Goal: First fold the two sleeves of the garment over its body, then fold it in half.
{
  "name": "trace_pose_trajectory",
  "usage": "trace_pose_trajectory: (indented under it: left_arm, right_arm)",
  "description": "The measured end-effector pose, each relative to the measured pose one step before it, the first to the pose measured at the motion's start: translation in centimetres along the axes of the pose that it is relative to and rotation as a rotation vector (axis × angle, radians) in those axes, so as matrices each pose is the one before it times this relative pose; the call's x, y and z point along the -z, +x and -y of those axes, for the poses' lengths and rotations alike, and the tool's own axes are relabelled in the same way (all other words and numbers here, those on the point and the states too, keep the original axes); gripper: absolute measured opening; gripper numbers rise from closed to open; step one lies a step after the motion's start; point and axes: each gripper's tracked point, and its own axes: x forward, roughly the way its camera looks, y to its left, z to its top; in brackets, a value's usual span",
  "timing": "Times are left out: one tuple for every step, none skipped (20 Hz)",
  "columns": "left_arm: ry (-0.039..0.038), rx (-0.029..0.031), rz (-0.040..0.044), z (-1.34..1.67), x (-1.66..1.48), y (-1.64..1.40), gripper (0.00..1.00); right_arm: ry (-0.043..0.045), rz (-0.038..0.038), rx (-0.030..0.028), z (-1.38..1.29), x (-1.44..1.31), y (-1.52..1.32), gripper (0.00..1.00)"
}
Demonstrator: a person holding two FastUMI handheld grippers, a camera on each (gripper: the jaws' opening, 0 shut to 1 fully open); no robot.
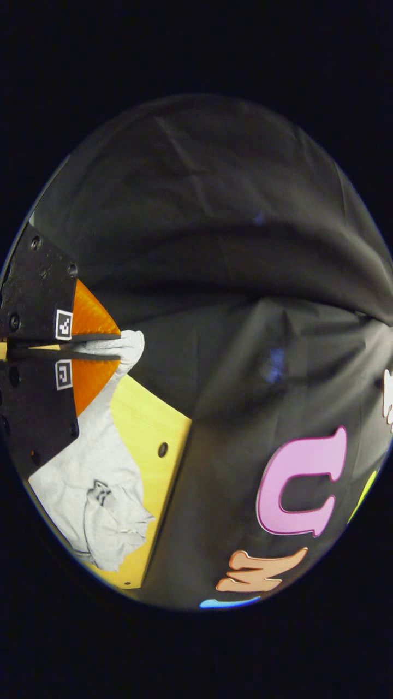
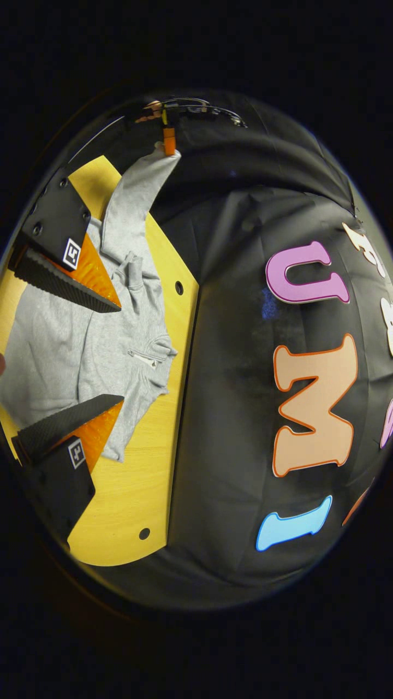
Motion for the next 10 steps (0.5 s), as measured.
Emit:
trace_pose_trajectory:
  left_arm:
    - [0.01009, 0.01864, 0.02464, 1.195, -1.513, 0.116, 0.0]
    - [0.00889, 0.02269, 0.02297, 1.411, -1.439, 0.148, 0.0]
    - [0.00908, 0.0249, 0.01949, 1.359, -1.189, 0.008, 0.0]
    - [0.01178, 0.02768, 0.02198, 1.571, -1.344, -0.061, 0.0]
    - [0.01541, 0.02511, 0.01348, 1.479, -0.664, 0.191, 0.0]
    - [0.01546, 0.02697, 0.01036, 1.496, -0.636, 0.216, 0.0]
    - [0.01082, 0.03031, 0.00496, 1.792, -0.393, 0.271, 0.0]
    - [0.01078, 0.03524, 0.00183, 1.934, -0.383, 0.215, 0.0]
    - [0.01409, 0.02764, 0.00357, 2.032, -0.05, 0.528, 0.0]
    - [0.01334, 0.03154, 0.00527, 1.876, -0.266, 0.36, 0.0]
  right_arm:
    - [-0.00039, 0.00316, 0.00602, 0.426, 0.065, -0.32, 0.91]
    - [0.0004, 0.00336, 0.00591, 0.331, -0.028, -0.322, 0.96]
    - [0.00214, 0.00312, 0.0048, 0.364, -0.009, -0.336, 0.96]
    - [0.00272, 0.00194, 0.00492, 0.375, 0.017, -0.363, 0.96]
    - [0.00251, 0.0014, 0.00602, 0.376, 0.15, -0.265, 0.96]
    - [0.00221, 0.00021, 0.00527, 0.374, 0.183, -0.267, 0.96]
    - [0.00134, -0.00087, 0.00594, 0.339, 0.157, -0.292, 0.96]
    - [0.00078, -0.00122, 0.005, 0.392, 0.124, -0.34, 0.96]
    - [0.00121, -0.00092, 0.00642, 0.393, 0.292, -0.275, 0.96]
    - [0.00132, -0.00106, 0.00662, 0.442, 0.213, -0.281, 0.96]
